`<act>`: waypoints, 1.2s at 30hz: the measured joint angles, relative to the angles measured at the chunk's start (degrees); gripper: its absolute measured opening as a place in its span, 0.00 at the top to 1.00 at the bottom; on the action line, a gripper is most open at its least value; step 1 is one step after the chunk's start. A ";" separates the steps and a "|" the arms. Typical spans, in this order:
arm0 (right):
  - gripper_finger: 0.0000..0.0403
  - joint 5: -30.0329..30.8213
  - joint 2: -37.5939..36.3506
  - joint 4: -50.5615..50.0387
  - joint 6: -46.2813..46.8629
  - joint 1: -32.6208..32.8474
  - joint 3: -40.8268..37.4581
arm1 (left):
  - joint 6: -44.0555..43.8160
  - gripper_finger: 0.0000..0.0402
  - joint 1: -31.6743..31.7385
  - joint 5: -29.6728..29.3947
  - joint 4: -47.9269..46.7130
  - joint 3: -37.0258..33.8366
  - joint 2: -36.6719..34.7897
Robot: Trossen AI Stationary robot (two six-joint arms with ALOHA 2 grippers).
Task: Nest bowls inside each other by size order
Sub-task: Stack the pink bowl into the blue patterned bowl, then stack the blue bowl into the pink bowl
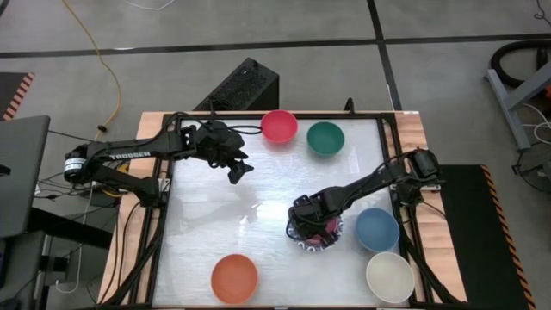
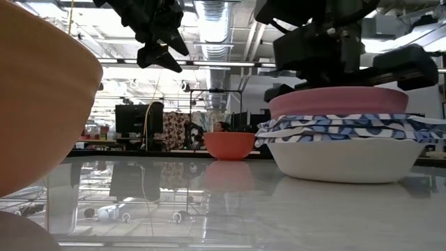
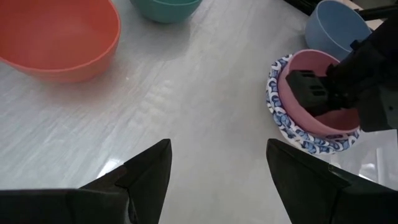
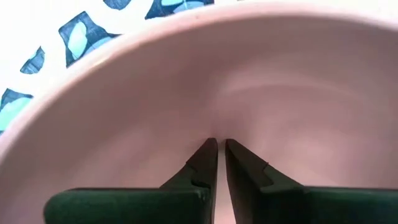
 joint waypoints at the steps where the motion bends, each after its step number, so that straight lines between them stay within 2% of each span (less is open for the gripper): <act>1: 0.86 0.00 0.00 -0.07 -0.01 -0.03 0.02 | 0.01 0.37 -0.01 0.00 0.00 0.00 0.00; 13: 0.86 0.33 -0.59 -2.18 2.25 0.23 0.30 | 1.03 0.37 -0.01 0.00 -0.02 0.00 0.00; 23: 0.86 1.30 -5.13 -3.19 2.56 -0.31 0.55 | 1.68 0.37 0.01 0.00 -0.07 0.00 0.02; 30: 0.86 1.49 -10.18 -10.77 3.64 -0.20 0.57 | 1.70 0.37 0.00 0.01 -0.33 0.00 0.02; 36: 0.86 1.53 -15.76 -18.95 13.23 -0.20 0.57 | 1.70 0.37 0.00 0.02 -0.39 0.00 0.02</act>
